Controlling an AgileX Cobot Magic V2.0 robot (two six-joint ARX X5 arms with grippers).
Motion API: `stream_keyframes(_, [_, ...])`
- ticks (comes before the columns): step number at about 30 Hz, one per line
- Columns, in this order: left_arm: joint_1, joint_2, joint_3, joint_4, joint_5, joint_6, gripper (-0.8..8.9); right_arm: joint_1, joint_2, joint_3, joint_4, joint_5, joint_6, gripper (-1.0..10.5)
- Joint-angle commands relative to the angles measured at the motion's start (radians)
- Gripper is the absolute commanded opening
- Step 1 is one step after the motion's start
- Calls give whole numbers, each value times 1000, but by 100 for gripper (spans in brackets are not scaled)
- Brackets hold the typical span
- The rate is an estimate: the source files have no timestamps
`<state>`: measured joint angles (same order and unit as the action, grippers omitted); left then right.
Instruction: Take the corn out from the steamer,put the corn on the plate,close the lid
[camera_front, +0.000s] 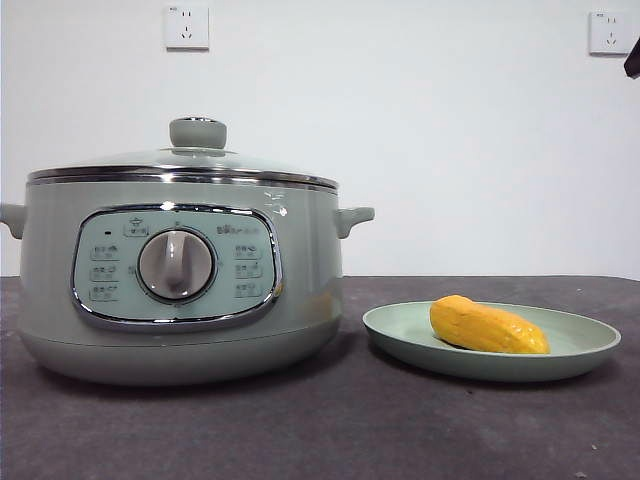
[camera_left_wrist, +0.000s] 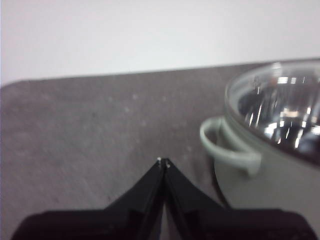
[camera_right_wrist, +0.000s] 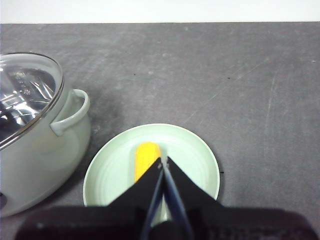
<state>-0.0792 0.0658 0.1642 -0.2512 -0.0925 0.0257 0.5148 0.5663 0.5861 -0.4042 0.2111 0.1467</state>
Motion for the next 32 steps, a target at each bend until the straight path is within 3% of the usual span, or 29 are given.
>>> stream_keyframes(1, [16, -6, -57, 43, 26, -5, -3, -2, -2, -7, 3, 4, 12, 2])
stream_keyframes(11, [29, -20, -152, 40, 52, -56, -3, -2, -2, -7, 3, 4, 12, 2])
stream_keyframes(32, [28, -62, -151, 46, 69, -56, -3, -2, -2, -6, -1, 4, 12, 2])
